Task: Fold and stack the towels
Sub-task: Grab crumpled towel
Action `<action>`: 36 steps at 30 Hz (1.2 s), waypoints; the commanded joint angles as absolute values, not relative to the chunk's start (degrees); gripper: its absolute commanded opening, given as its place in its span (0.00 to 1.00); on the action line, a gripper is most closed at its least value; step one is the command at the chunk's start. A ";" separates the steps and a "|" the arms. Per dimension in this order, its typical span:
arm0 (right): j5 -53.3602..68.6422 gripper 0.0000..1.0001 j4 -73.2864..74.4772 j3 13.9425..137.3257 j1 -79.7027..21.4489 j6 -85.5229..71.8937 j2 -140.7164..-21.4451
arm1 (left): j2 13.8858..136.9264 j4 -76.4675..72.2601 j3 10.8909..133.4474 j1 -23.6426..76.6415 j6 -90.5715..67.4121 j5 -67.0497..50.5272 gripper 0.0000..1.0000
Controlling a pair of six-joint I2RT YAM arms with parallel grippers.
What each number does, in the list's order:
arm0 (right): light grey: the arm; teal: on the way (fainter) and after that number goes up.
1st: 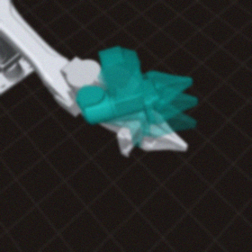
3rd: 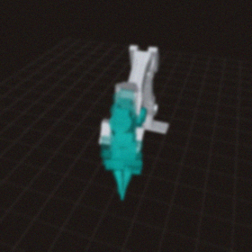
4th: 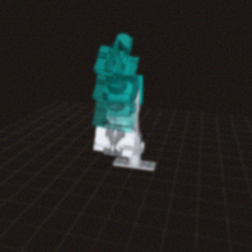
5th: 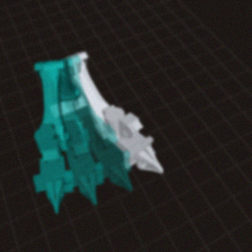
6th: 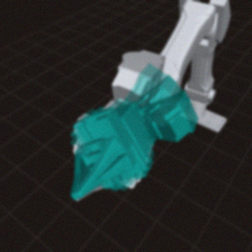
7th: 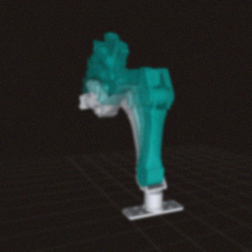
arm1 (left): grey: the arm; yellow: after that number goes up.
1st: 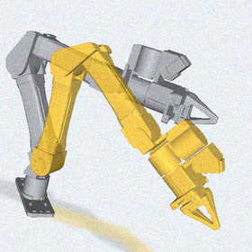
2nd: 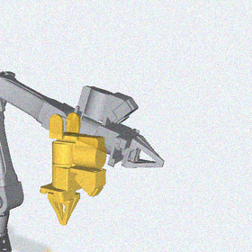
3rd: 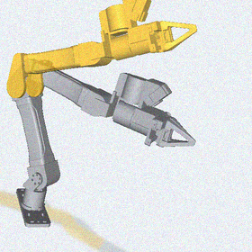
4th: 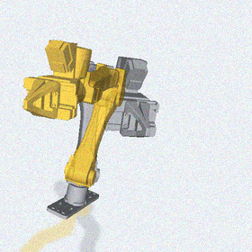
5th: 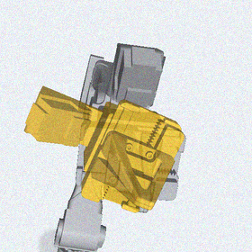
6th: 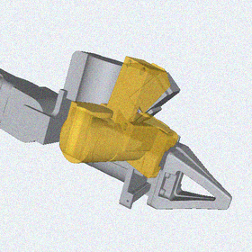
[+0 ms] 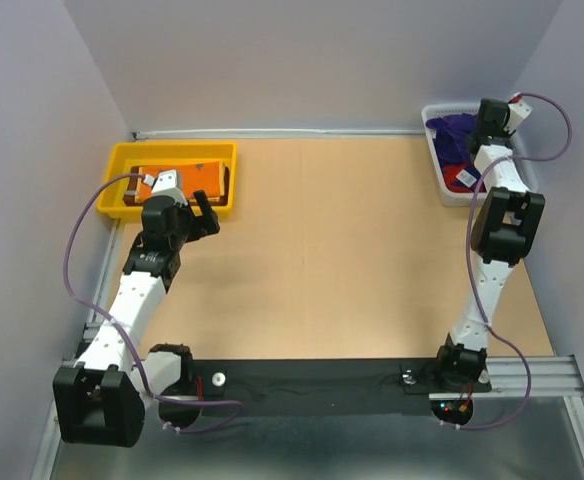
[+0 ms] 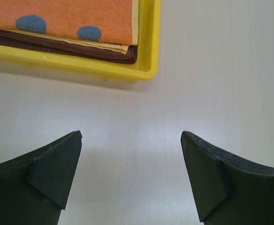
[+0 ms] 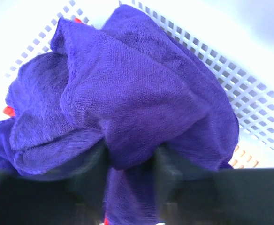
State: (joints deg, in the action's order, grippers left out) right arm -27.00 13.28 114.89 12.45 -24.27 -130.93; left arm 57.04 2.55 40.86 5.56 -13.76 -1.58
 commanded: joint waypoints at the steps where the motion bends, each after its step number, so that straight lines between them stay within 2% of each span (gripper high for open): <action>1: -25.50 0.34 9.58 116.20 12.48 -24.00 -127.27 | 57.48 0.35 42.98 5.80 -12.66 -0.97 0.99; 3: -24.61 0.30 9.23 114.71 12.48 -21.99 -124.03 | 57.48 0.26 42.80 5.80 -12.74 -1.32 0.99; 14: -17.14 0.32 7.82 106.10 12.39 -15.21 -110.22 | 55.28 -1.14 42.28 5.80 -12.92 -3.08 0.99; 20: -21.52 0.53 7.74 91.61 12.48 -19.94 -104.78 | 54.58 -1.32 42.01 5.89 -12.83 -4.04 0.99; 23: -23.21 0.64 7.73 89.39 12.48 -17.86 -102.84 | 54.75 -1.41 41.84 6.06 -12.92 -4.66 0.99; 24: -21.81 0.71 7.82 89.73 12.48 -16.71 -102.66 | 54.58 -1.41 41.84 6.15 -12.92 -4.57 0.99; 32: -18.10 0.72 7.82 96.41 12.48 -9.41 -106.34 | 54.84 -1.49 42.01 6.24 -12.92 -4.66 0.99; 36: -19.95 0.67 7.82 100.19 12.48 -8.09 -111.60 | 55.46 -1.49 42.01 6.24 -12.83 -4.66 0.99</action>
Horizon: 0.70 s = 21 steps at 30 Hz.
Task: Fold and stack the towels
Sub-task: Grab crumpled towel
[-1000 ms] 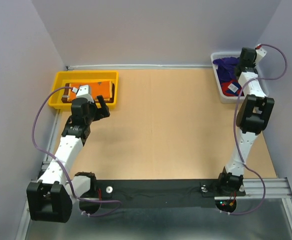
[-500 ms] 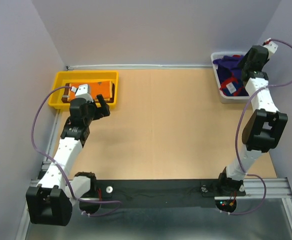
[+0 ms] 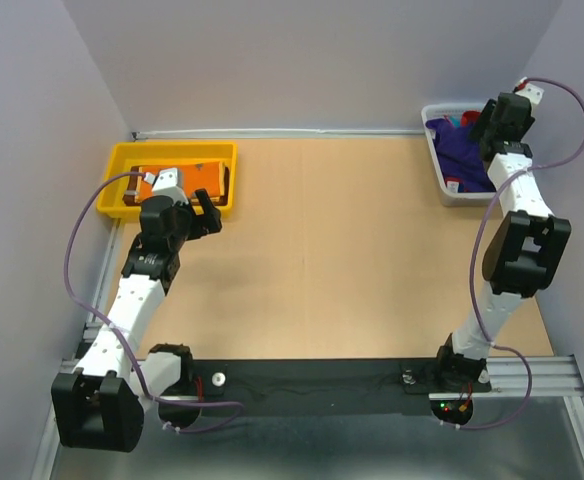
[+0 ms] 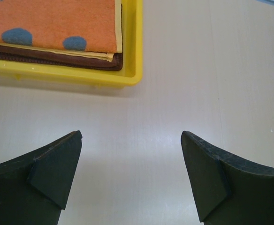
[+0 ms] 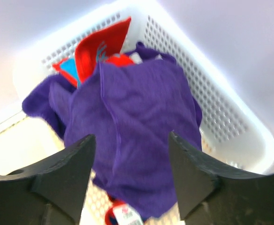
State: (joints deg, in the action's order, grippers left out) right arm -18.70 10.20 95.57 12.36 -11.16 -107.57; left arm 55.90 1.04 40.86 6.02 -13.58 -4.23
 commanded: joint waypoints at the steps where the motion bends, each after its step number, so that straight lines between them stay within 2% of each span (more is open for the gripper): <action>1: -19.86 0.66 7.82 101.07 12.39 -7.65 -111.62 | 55.46 -1.49 41.92 6.24 -12.83 -4.57 0.99; 9: -19.34 0.63 7.82 108.37 12.48 -4.92 -121.90 | 56.60 -1.49 42.10 6.24 -12.66 -4.39 0.99; 12: -19.86 0.52 7.73 109.51 12.48 -4.75 -122.78 | 57.04 -1.41 42.27 6.24 -12.57 -4.22 0.99; 15: -19.69 0.27 7.73 110.82 12.48 -3.96 -121.82 | 57.48 -1.49 42.27 6.24 -12.57 -4.22 0.99; 21: -19.16 0.25 7.47 112.06 12.48 -1.67 -117.43 | 57.92 -1.41 42.63 6.24 -12.66 -4.83 0.99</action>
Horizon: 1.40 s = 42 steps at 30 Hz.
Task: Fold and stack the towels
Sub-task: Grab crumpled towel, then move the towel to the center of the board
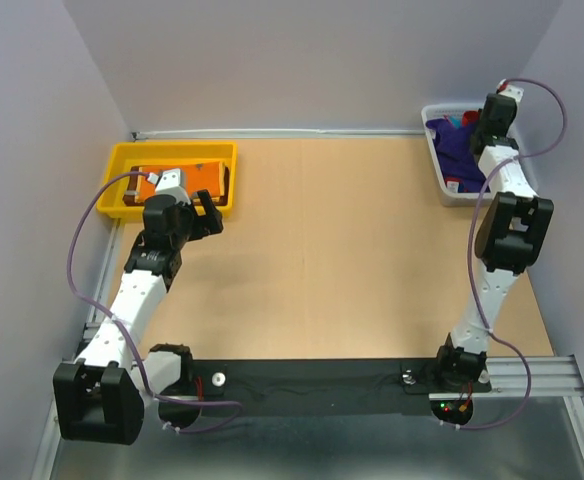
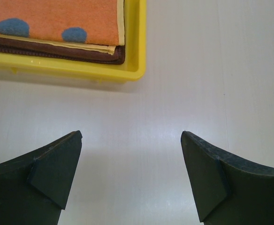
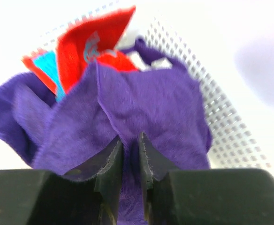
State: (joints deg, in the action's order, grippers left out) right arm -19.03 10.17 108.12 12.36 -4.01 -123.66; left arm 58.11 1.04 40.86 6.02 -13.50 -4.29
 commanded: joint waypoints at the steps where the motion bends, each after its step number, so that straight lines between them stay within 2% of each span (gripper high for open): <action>1: -18.73 0.17 7.38 112.23 12.48 -1.41 -116.81 | 57.92 -1.41 42.54 6.24 -12.48 -4.83 0.99; 2: -18.29 0.01 7.21 112.58 12.48 -0.88 -115.76 | 57.83 -1.41 42.54 6.24 -12.57 -4.75 0.99; 3: -18.02 0.00 7.12 112.76 12.48 -0.79 -115.40 | 57.66 -1.41 42.45 6.24 -12.66 -4.75 0.99; 7: -16.26 0.01 7.03 113.47 12.48 -1.14 -114.08 | 57.39 -1.41 42.45 6.24 -12.66 -4.75 0.99; 12: -6.26 0.00 6.86 115.04 12.04 -2.99 -112.15 | 57.13 -1.41 42.36 6.24 -12.66 -4.66 0.99; 21: 18.15 0.01 2.20 132.67 8.44 -12.03 -113.20 | 56.60 -1.41 42.28 6.24 -12.74 -4.75 0.99; 26: 23.55 0.01 1.06 135.98 1.17 -15.03 -112.69 | 55.55 -1.41 42.01 6.24 -12.74 -4.40 0.99; 29: 23.47 0.00 0.53 130.10 -1.83 -15.29 -109.35 | 55.28 -1.41 42.01 6.24 -12.74 -4.66 0.99; 33: 24.87 0.01 -2.28 111.75 -6.76 -16.34 -98.37 | 54.67 -1.49 41.84 6.24 -12.66 -5.18 0.99; 34: 25.40 0.01 -2.46 102.49 -7.72 -16.87 -95.83 | 54.67 -1.49 41.84 6.24 -12.66 -5.36 0.99; 40: 34.52 0.01 -2.29 70.53 -18.09 -22.05 -80.17 | 53.53 -1.93 41.22 6.24 -12.66 -6.33 0.99; 42: 37.52 0.05 -1.41 58.22 -22.31 -25.55 -75.43 | 53.53 -2.11 41.22 6.24 -12.74 -6.85 0.99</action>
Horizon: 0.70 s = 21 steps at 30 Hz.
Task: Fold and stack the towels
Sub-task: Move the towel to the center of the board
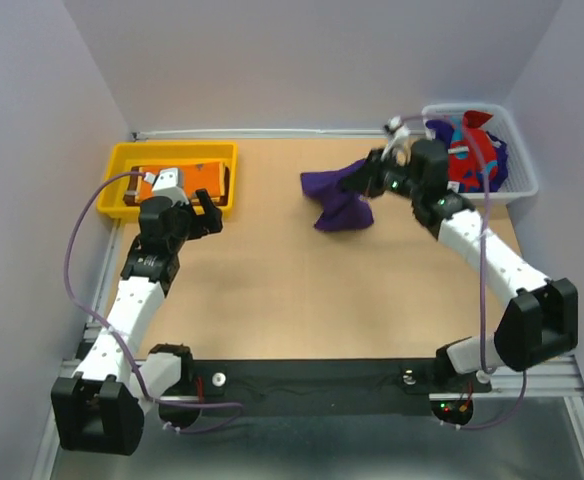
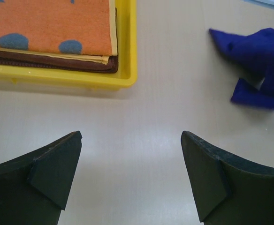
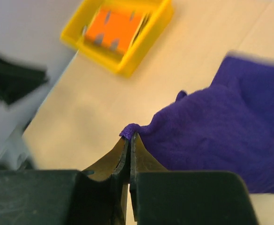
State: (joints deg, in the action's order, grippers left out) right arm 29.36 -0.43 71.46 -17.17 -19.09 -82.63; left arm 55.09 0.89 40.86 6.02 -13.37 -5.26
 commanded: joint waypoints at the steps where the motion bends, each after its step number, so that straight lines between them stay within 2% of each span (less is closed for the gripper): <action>1: 37.79 0.08 -1.15 54.70 -23.89 -26.62 -74.02 | 53.70 -2.11 41.22 6.24 -12.66 -7.03 0.99; 2: 38.32 0.20 -0.19 48.40 -27.82 -27.33 -71.48 | 53.61 -2.20 41.22 6.33 -12.74 -7.73 0.99; 4: 40.07 0.29 4.55 45.45 -31.89 -26.55 -70.58 | 53.53 -2.46 40.96 6.50 -13.01 -8.52 0.99; 5: 40.51 0.39 7.44 45.09 -35.47 -25.67 -70.58 | 53.61 -2.55 40.96 6.85 -13.09 -9.13 0.99; 6: 39.65 0.43 14.43 45.35 -36.73 -24.36 -70.75 | 53.61 -2.55 40.87 7.20 -13.44 -9.40 0.99; 7: 37.64 0.49 17.98 47.09 -37.61 -21.30 -70.75 | 53.96 -2.46 41.13 8.34 -13.71 -9.75 0.99; 9: 25.01 0.55 23.98 48.94 -37.44 -19.96 -69.61 | 54.58 -1.67 41.83 10.10 -14.15 -9.93 0.99; 14: -4.59 0.57 24.87 54.92 -35.86 -17.14 -69.69 | 58.96 -1.32 45.43 15.99 -17.75 -7.13 0.98; 17: -12.63 0.56 24.61 58.26 -33.76 -15.82 -74.78 | 64.85 -0.79 48.86 20.38 -19.16 -3.88 0.96; 19: -12.83 0.56 23.74 59.76 -33.05 -14.08 -77.51 | 70.62 -0.79 52.10 23.62 -19.60 -2.21 0.95; 21: -11.00 0.56 21.90 60.99 -33.05 -12.23 -81.20 | 74.86 -0.70 54.48 25.13 -20.30 0.95 0.88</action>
State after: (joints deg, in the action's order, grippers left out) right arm -3.77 23.27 58.22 -33.36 -16.58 -76.95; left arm 68.20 0.64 48.84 21.93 -18.17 -4.67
